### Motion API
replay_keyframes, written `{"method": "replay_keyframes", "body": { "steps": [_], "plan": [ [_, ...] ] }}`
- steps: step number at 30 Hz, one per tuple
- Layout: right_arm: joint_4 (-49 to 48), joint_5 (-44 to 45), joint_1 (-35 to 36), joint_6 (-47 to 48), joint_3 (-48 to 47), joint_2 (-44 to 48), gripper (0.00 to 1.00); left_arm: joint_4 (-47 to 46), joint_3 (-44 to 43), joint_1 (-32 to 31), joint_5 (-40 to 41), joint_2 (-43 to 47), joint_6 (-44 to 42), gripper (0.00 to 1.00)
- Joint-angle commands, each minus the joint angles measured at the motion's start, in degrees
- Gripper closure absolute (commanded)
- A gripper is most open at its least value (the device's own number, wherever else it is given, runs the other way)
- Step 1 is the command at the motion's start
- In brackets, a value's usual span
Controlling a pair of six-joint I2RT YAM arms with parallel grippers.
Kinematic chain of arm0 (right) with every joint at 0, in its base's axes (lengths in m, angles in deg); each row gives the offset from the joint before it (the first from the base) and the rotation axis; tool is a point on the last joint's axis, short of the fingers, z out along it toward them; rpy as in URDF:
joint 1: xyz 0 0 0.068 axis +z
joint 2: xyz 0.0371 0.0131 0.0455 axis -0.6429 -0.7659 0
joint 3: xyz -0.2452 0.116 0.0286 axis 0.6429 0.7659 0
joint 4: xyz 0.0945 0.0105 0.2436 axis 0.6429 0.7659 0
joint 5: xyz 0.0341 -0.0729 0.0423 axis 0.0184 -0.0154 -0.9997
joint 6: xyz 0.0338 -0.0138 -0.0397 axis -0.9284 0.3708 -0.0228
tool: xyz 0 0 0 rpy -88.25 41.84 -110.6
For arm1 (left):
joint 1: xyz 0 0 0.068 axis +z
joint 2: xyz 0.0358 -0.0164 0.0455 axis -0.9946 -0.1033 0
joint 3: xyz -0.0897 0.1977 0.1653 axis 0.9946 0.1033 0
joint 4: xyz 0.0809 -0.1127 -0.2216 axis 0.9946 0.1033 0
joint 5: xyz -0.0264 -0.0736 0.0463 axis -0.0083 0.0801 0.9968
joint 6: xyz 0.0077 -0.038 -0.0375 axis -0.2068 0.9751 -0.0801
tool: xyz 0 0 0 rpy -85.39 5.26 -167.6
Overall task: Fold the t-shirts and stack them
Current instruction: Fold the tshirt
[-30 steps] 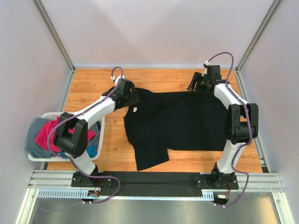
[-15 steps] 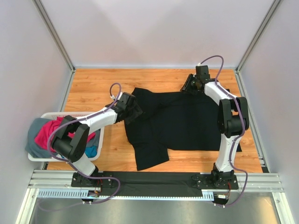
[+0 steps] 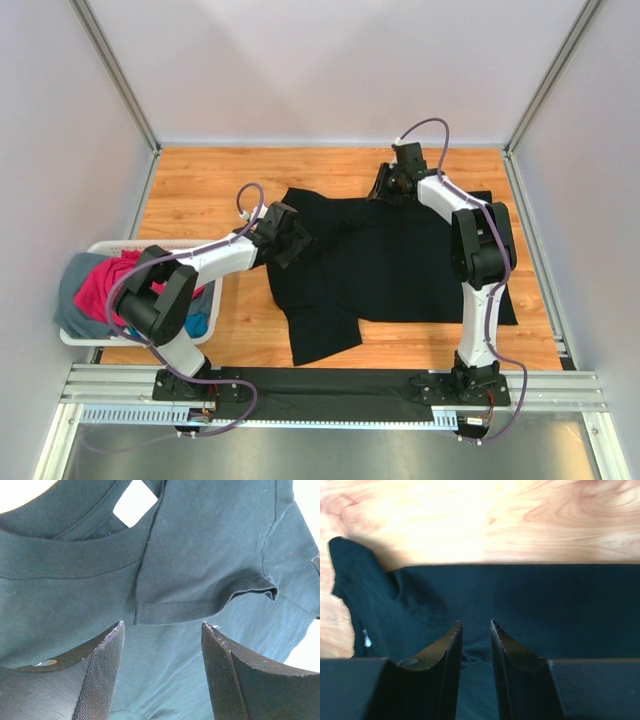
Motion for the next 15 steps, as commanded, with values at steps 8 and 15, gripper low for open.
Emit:
{"method": "replay_keyframes", "body": {
  "steps": [8, 15],
  "plan": [
    [5.7, 7.4, -0.8, 4.0, -9.7, -4.8, 0.78, -0.9, -1.5, -2.2, 3.4, -3.3, 4.8, 0.34],
    [5.8, 8.5, -0.8, 4.4, -10.8, -8.2, 0.86, -3.3, -1.8, -2.2, 3.5, -4.4, 4.1, 0.47]
  ]
}}
